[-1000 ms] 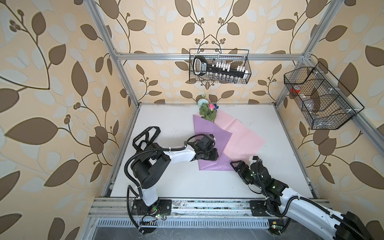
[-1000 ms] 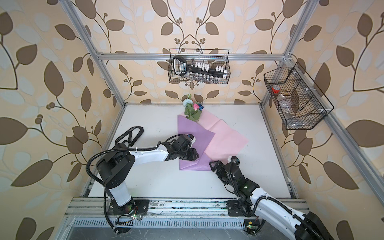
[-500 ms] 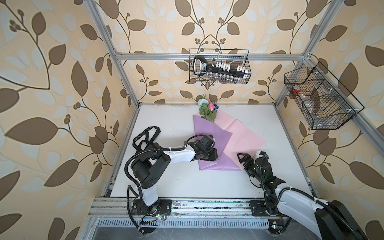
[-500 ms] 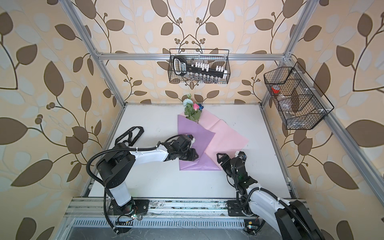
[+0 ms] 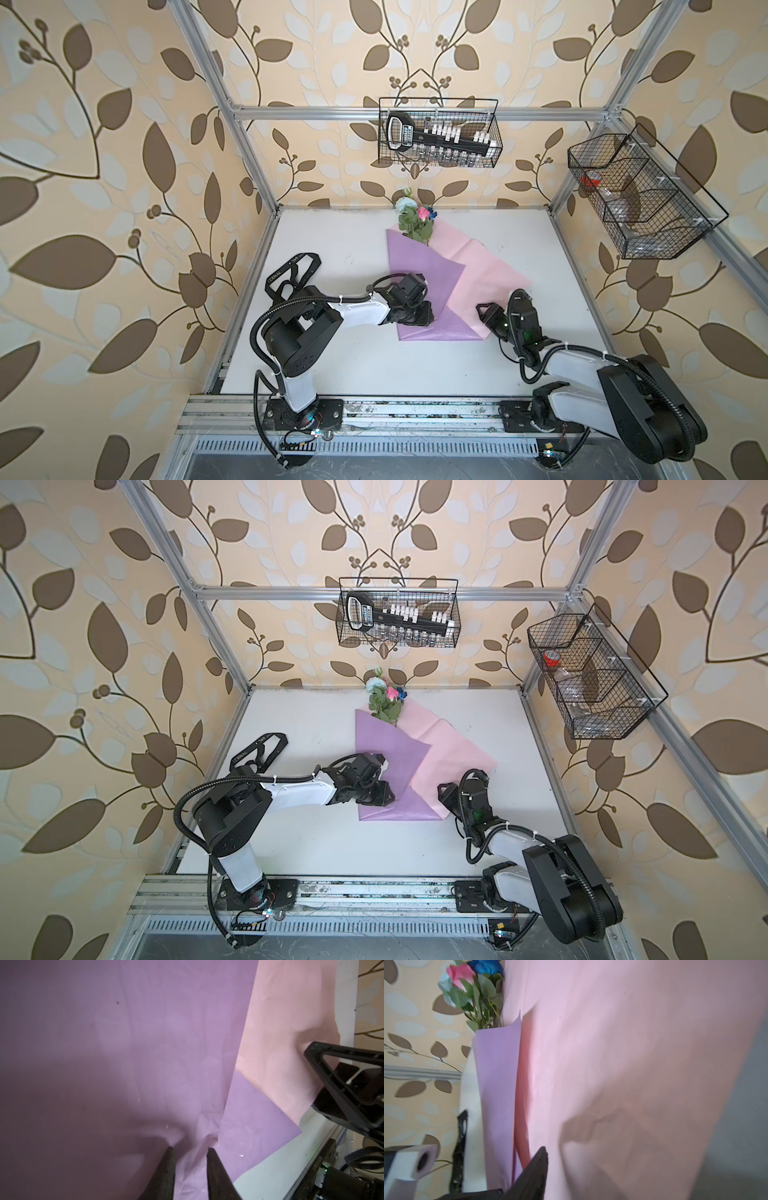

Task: Tie the bouquet of fake flowers
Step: 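Move the right gripper to the outer pink paper edge and grasp it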

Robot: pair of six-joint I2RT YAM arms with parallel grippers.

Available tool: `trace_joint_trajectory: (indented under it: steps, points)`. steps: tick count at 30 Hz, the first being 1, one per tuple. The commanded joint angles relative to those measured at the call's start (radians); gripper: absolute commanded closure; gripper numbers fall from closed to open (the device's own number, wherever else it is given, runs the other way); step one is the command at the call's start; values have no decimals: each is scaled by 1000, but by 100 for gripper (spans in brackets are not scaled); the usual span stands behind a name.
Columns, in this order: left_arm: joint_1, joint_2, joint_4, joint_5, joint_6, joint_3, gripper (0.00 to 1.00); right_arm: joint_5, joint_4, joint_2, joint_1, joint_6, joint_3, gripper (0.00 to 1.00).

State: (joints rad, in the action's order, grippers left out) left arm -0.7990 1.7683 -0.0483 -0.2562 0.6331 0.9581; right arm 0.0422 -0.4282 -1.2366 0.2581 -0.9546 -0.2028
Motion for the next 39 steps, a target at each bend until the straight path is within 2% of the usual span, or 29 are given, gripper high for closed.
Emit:
trace_joint_trajectory:
  steps: [1,5,16,23,30,33,37,39]
  points:
    - [-5,-28,25,-37,24,-24,72,-1,64,-21,-3,111,-60,66]
    - [-6,-43,63,-70,46,-46,71,-1,99,-18,-3,168,-102,77]
    - [-6,-26,99,-64,74,-62,71,31,275,1,33,298,-250,92]
    - [-21,-69,138,-90,68,-70,71,-45,376,-2,73,295,-296,89]
    - [-78,-8,4,19,-215,8,72,-71,371,-31,71,292,-283,86]
    - [-81,29,-34,31,-242,39,72,-86,371,-38,72,302,-290,81]
    - [-87,52,-10,-21,-247,40,72,-139,373,-59,63,325,-295,69]
    - [-89,68,-20,-20,-253,42,72,-152,361,-81,39,346,-300,66]
